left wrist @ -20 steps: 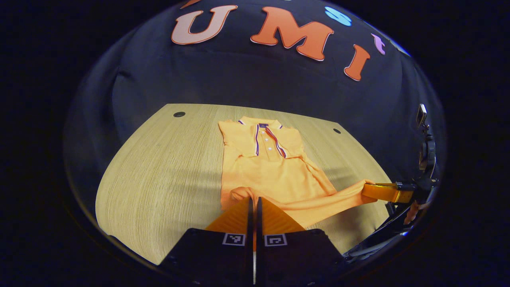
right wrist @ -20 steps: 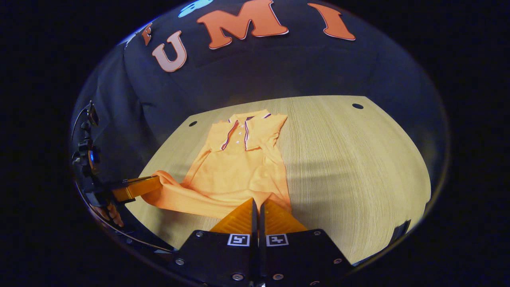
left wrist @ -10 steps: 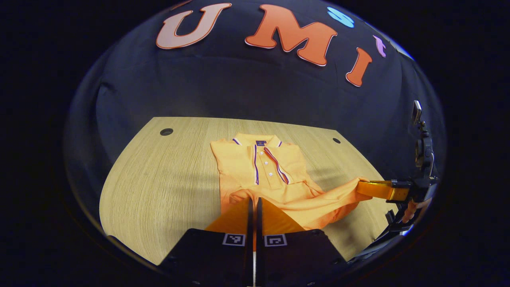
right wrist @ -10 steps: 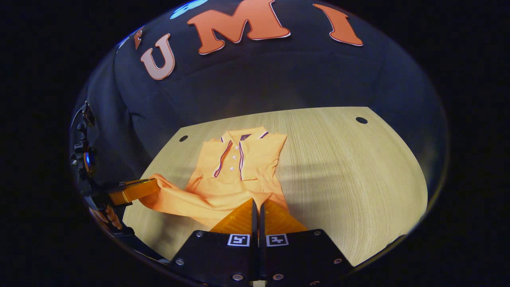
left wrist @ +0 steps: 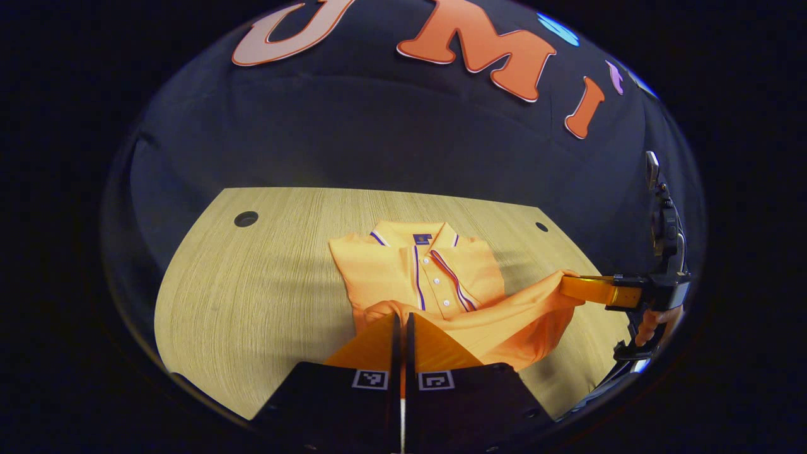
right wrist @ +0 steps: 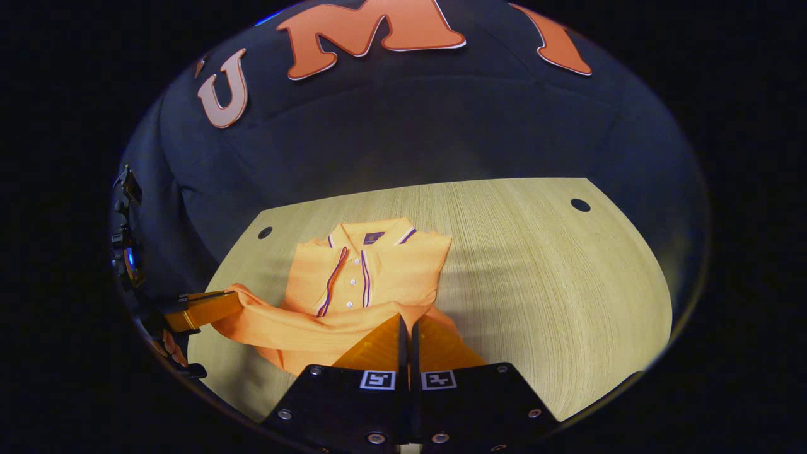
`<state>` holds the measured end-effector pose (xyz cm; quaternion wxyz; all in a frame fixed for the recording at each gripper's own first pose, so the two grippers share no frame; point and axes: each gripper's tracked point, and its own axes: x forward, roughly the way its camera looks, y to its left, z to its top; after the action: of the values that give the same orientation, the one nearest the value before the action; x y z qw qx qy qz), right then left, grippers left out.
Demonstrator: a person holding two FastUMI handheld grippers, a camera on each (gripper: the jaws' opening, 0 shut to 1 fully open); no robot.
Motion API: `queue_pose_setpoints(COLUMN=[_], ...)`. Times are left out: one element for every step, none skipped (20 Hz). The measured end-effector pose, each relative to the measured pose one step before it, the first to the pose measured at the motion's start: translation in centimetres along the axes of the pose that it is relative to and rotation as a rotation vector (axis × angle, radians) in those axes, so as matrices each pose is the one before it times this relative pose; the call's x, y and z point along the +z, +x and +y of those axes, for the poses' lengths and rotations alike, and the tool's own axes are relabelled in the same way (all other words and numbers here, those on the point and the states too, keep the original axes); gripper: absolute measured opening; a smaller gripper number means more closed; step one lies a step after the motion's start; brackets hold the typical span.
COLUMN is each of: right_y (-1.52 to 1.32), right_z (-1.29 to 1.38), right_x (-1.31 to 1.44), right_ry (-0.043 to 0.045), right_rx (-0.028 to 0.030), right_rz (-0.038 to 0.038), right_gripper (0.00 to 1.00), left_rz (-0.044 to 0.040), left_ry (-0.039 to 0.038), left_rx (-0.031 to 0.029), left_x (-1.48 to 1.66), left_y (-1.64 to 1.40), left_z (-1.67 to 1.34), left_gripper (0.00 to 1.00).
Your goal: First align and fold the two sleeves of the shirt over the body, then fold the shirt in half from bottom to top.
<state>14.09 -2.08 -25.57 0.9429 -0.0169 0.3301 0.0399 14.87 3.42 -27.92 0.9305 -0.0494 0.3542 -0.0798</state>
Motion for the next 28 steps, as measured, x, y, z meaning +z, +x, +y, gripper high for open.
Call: queue_pose_setpoints(right_y=[0.745, 0.614, 0.769, 0.762, 0.734, 1.095, 0.877, 0.951, 0.975, 0.872, 0.957, 0.933, 0.827, 0.826, 0.759, 0.598, 0.713, 0.519, 0.553, 0.353, 0.41, 0.288, 0.383, 0.158, 0.058, -0.22, -0.26, -0.303], right_z=[0.108, 0.04, -0.023, -0.013, -0.089, 0.11, 0.095, -0.021, -0.025, -0.033, -0.123, -0.047, -0.016, -0.046, 0.012, 0.008, -0.049, 0.047, 0.03, -0.3, -0.107, 0.164, 0.368, -0.067, -0.121, -0.06, -0.185, -0.09], right_x=[0.64, 0.64, 0.699, 0.394, 0.557, 0.533, 0.414, 0.195, 0.18, -0.036, 0.011, 0.073, 0.203, 0.196, 0.034, -0.029, -0.087, -0.026, 0.024, 0.021, -0.007, -0.094, -0.172, -0.08, 0.315, 0.105, 0.293, 0.329], right_ry=[-0.0011, -0.00247, -0.00273, -0.00337, -0.00265, -0.00024, 0.00231, 0.00349, 0.00221, 0.00132, 0.00083, 0.00209, 0.00139, 0.00118, 0.00191, 0.00161, -0.00119, -0.0002, -0.00079, 0.00304, 0.00533, 0.01392, 0.0088, 0.00034, -0.00163, -0.00105, -0.00476, -0.00974], right_rx=[-0.00492, -0.00595, -0.00522, -0.00665, -0.00728, -0.00352, -0.00324, 0.00081, -0.00274, -0.00337, -0.00675, -0.00616, -0.00319, -0.00649, -0.0026, -0.00292, -0.00573, 0.00063, -0.00142, -0.01421, -0.00843, 0.0017, 0.01293, -0.00142, -0.00295, -0.0095, -0.00242, -0.00481], right_rz=[0.00142, -0.00009, -0.00137, 0.00168, 0.00479, 0.0032, 0.00069, 0.00295, 0.00513, 0.01045, 0.01026, 0.00841, 0.00601, 0.00543, 0.01085, 0.0112, 0.01054, 0.01081, 0.00774, 0.00389, 0.00128, 0.00561, 0.00829, 0.00403, -0.00524, -0.00658, -0.01367, -0.01399], right_gripper=[0.01, 0.01, 0.01, 0.01, 0.01, 0.01, 0.01, 0.01, 0.01, 0.01, 0.01, 0.01, 0.01, 0.01, 0.01, 0.01, 0.01, 0.01, 0.01, 0.01, 0.02, 0.03, 0.06, 0.08, 0.1, 0.17, 0.2, 0.29], left_rz=[0.00264, -0.00104, 0.00058, 0.00069, 0.00064, 0.00297, 0.00239, 0.00193, 0.00543, 0.00479, 0.00482, 0.00082, 0.00066, 0.00761, 0.01283, 0.01807, 0.01853, 0.00212, 0.00223, 0.0053, 0.00614, -0.00272, -0.00455, -0.00617, -0.01129, -0.00889, -0.00997, -0.01037], left_ry=[0.00116, 0.00106, 0.00041, -0.00113, -0.00827, -0.01277, -0.01503, -0.0101, -0.01246, -0.01469, -0.01941, -0.01724, -0.01312, -0.01138, -0.01007, -0.00909, -0.00427, -0.00492, -0.00049, 0.00077, -0.00129, -0.00591, -0.00382, -0.00476, -0.01169, -0.0142, -0.01249, -0.00465], left_rx=[-0.0039, -0.00087, -0.00555, -0.00223, -0.0026, -0.00257, -0.00186, -0.00128, -0.00046, -0.00223, -0.00474, -0.00367, 0.00033, -0.00159, 0.00172, -0.0001, 0.00575, 0.00513, 0.00161, 0.01104, 0.00577, 0.00873, 0.00322, 0.00867, 0.00427, -0.00785, 0.00162, -0.00075], left_x=[0.659, 0.512, 0.631, 0.515, 0.441, 0.45, 0.355, 0.203, 0.355, 0.039, 0.301, 0.443, 0.466, 0.096, -0.067, -0.055, -0.15, 0.081, 0.067, -0.113, 0.077, 0.152, 0.221, 0.086, 0.127, 0.119, 0.343, 0.237], left_y=[1.047, 0.749, 0.737, 0.757, 0.725, 0.684, 0.783, 0.822, 0.888, 0.619, 0.794, 0.937, 0.908, 0.941, 0.604, 0.806, 0.713, 0.828, 0.558, 0.349, 0.317, 0.336, 0.361, 0.397, 0.031, -0.066, 0.169, -1.094], left_z=[0.433, 0.318, 0.292, 0.392, 0.408, 0.287, 0.514, 0.439, 0.6, 0.46, 0.333, 0.177, 0.304, 0.256, 0.409, 0.422, 0.546, 0.197, 0.136, 0.191, 0.089, 0.111, -0.141, -0.086, -0.007, -0.256, -0.158, 0.351], left_gripper=[0.03, 0.03, 0.03, 0.03, 0.03, 0.03, 0.03, 0.03, 0.03, 0.03, 0.03, 0.03, 0.03, 0.03, 0.02, 0.03, 0.03, 0.03, 0.03, 0.04, 0.03, 0.03, 0.04, 0.05, 0.07, 0.1, 0.24, 0.39])
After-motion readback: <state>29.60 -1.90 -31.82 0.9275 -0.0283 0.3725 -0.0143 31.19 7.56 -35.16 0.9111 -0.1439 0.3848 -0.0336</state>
